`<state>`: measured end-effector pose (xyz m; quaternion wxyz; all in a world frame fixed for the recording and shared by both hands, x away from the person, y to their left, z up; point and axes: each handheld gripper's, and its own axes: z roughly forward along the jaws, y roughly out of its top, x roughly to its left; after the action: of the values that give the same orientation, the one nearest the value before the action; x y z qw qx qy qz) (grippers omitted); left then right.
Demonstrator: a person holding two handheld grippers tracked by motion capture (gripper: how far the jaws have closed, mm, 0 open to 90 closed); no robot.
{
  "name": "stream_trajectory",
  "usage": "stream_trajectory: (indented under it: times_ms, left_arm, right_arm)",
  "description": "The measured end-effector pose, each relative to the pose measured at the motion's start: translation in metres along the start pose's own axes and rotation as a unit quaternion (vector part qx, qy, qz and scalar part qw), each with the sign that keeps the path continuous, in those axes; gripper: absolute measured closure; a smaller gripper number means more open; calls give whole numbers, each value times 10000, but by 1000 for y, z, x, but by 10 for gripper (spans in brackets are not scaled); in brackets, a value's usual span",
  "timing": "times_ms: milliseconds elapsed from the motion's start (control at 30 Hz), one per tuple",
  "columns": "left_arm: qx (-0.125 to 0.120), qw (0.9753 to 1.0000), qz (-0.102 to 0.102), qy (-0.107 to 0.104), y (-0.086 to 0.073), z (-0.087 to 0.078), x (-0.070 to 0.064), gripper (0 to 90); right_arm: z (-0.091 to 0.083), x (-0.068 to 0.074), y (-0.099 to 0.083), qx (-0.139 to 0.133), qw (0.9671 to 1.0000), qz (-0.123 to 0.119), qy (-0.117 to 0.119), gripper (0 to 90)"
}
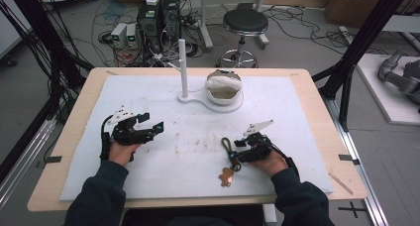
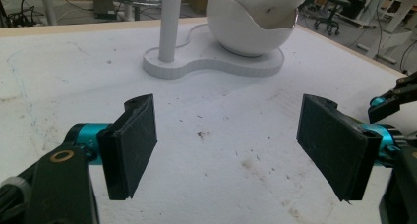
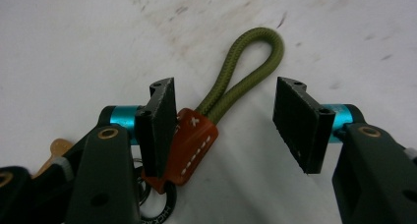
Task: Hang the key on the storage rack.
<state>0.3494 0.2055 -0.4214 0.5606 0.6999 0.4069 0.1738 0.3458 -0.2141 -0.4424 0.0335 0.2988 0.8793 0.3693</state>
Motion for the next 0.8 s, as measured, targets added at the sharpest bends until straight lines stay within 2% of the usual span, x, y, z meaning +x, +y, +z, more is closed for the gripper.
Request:
stream_trajectory:
  times_ms: [67,100,133,167,200,233,267,300,333,367,400,433,467,500,533,600,667,700,733,800]
  left_arm:
    - [8,10000,-3,-6,0,0,0,231]
    - [15,10000,-6,-2,0,0,0,231]
    - [13,10000,-10,3,0,0,0,232]
    - [21,10000,-1,-3,0,0,0,233]
    - [39,10000,0,0,0,0,0,233]
    - [52,10000,1,-10,0,1,0,233]
    - [61,10000,-6,-11,0,1,0,235]
    - [59,10000,7,-8,0,1,0,237]
    - [57,10000,5,-8,0,1,0,239]
    - [56,10000,1,-5,0,1,0,240]
    - [55,10000,-3,-5,-1,1,0,240]
    - [50,10000,-11,-1,-1,1,0,241]
    - [58,10000,-3,-2,-1,1,0,241]
    - [56,10000,-2,-7,-1,1,0,241]
    - [62,10000,4,-10,-1,1,0,241]
    - [65,10000,-11,-4,-1,1,0,241]
    - [73,10000,-15,4,-1,1,0,241]
    - [84,10000,-4,3,-1,0,0,241]
    - [83,10000,-2,7,-1,0,1,241]
    - [81,10000,-6,10,-1,1,0,241]
  right_arm:
    - [3,3,1,51,9999,-78,-76,440]
    - [3,5,2,98,9999,-116,-77,518]
    - [3,7,3,152,9997,-150,91,597]
    - [4,9,4,176,9995,-253,60,604]
    - [4,12,5,212,9992,-340,13,649]
    - [5,14,7,248,9987,-437,67,728]
    - [5,15,7,265,9982,-544,57,738]
    - [5,18,8,277,9973,-676,-69,748]
    - [5,20,10,240,9953,-883,-328,756]
    - [5,20,11,203,9930,-979,-623,760]
    - [5,18,12,150,9917,-970,-827,760]
    - [4,9,13,-25,9921,-804,-963,725]
    - [4,9,13,-25,9921,-804,-963,725]
    - [4,5,12,-56,9929,-699,-957,659]
    - [3,1,11,-66,9943,-494,-944,576]
    - [2,-3,8,-13,9963,-268,-818,490]
    - [2,-3,5,189,9973,-243,-671,398]
    - [2,0,4,249,9965,-416,-680,395]
    - [1,3,4,313,9951,-502,-796,395]
    - [2,4,4,333,9955,-370,-807,397]
